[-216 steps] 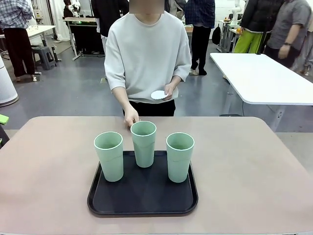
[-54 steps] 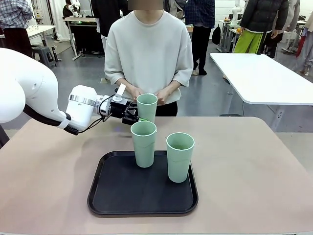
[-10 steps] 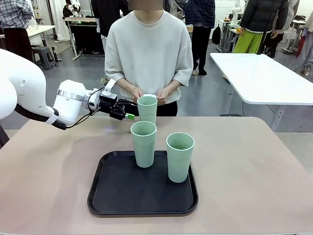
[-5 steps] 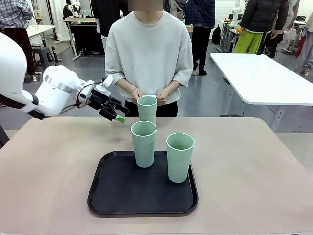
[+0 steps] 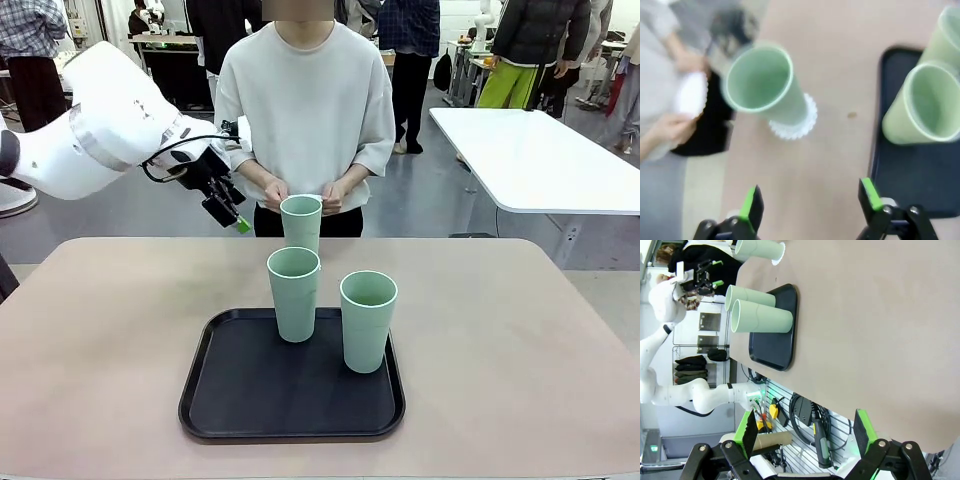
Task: Place coasters on the table and set cups on them.
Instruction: Pick up one Reusable plastic cup and place it on a coaster set by the human, then take one Reusable plastic cup from the Flat Tray and place it on a coaster set by the human.
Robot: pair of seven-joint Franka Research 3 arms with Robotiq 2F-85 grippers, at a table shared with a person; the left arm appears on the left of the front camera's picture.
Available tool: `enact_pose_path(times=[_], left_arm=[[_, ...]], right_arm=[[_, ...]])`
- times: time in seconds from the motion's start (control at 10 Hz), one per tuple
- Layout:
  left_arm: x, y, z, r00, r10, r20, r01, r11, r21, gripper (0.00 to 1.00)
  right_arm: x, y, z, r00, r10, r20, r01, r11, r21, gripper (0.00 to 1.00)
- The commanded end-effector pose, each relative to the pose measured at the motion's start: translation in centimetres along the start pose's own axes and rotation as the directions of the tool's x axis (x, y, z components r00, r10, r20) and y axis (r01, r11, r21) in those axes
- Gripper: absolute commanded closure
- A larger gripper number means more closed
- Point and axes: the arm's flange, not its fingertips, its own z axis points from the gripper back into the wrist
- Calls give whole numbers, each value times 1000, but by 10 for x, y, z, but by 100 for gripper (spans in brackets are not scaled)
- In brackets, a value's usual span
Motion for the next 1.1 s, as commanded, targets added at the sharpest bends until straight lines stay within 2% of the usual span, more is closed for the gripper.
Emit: enact_pose_path(times=[0.0,0.1,0.2,0.4,0.5,0.6,1.0], left_arm=[[19,-22,24,963,129,-237,-126,992,31,0],[27,-30,35,949,178,-261,-171,984,48,0],[34,-33,41,935,272,-229,-259,962,87,0],[33,-31,43,898,407,-167,-400,913,74,0],[30,-23,37,842,526,-123,-517,850,100,0],[31,-36,48,916,334,-224,-322,942,91,0],[31,-36,48,916,334,-224,-322,942,91,0]], right_arm=[[1,-1,0,1000,5,12,-5,1000,20,0],[1,-1,0,1000,5,12,-5,1000,20,0],[1,-1,0,1000,5,12,-5,1000,20,0],[1,-1,0,1000,5,12,-5,1000,20,0],[1,-1,0,1000,5,12,-5,1000,20,0],[1,-1,0,1000,5,12,-5,1000,20,0],[1,-1,0,1000,5,12,-5,1000,20,0]])
